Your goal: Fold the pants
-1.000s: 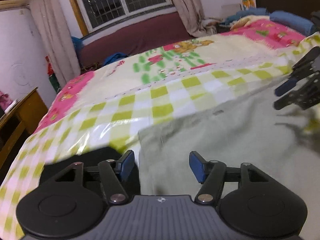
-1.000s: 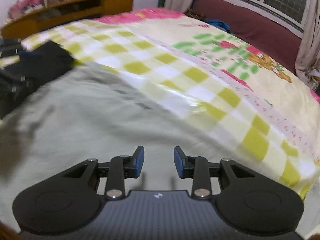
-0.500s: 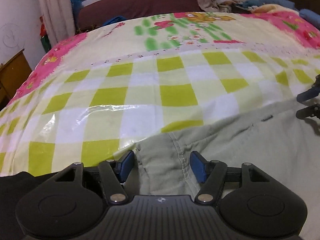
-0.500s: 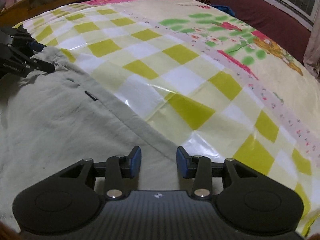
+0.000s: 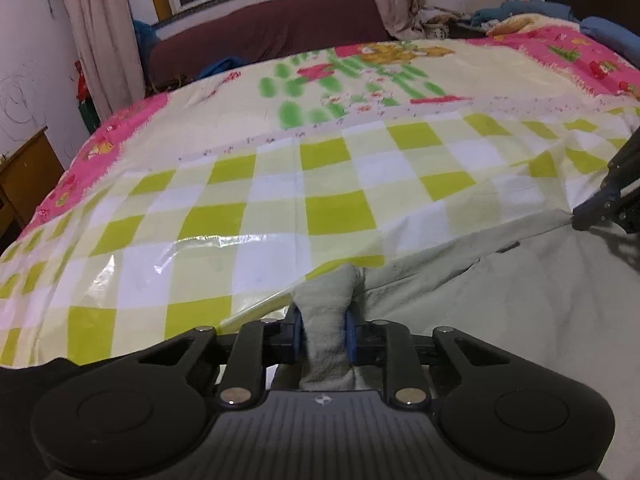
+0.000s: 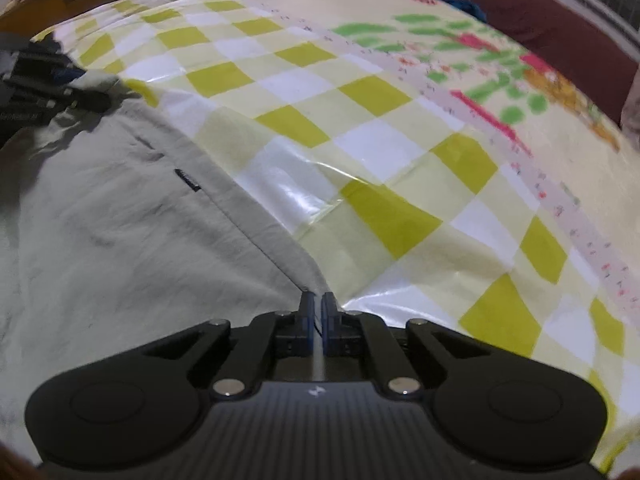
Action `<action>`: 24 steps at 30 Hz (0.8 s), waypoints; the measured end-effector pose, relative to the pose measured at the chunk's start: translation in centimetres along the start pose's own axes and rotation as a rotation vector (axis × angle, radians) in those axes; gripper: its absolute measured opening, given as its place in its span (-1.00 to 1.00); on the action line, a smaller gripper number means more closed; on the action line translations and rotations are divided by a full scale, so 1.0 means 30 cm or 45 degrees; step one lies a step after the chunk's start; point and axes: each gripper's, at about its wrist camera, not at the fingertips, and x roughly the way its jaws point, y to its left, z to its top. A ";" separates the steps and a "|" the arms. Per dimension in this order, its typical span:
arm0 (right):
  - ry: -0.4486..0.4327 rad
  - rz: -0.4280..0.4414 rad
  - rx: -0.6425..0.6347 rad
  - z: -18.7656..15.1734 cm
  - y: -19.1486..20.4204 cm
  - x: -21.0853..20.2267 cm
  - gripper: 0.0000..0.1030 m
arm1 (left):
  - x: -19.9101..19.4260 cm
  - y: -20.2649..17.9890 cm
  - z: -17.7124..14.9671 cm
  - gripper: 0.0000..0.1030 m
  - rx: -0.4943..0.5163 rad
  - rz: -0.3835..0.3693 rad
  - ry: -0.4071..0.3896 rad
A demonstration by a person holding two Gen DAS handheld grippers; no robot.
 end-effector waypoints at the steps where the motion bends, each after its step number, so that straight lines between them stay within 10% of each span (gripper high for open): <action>1: -0.022 -0.011 -0.001 -0.007 0.012 -0.030 -0.94 | -0.021 -0.001 -0.003 -0.31 -0.008 0.001 -0.018; 10: -0.237 -0.005 0.064 -0.137 0.193 -0.466 -0.94 | -0.405 0.030 -0.123 -0.32 -0.183 -0.096 -0.227; 15: -0.105 0.102 -0.015 -0.336 0.440 -0.547 -0.90 | -0.587 -0.031 -0.356 -0.32 -0.269 -0.173 -0.138; 24: -0.097 -0.216 -0.543 -0.423 0.621 -0.488 -0.28 | -0.609 -0.085 -0.557 -0.32 -0.413 -0.210 -0.025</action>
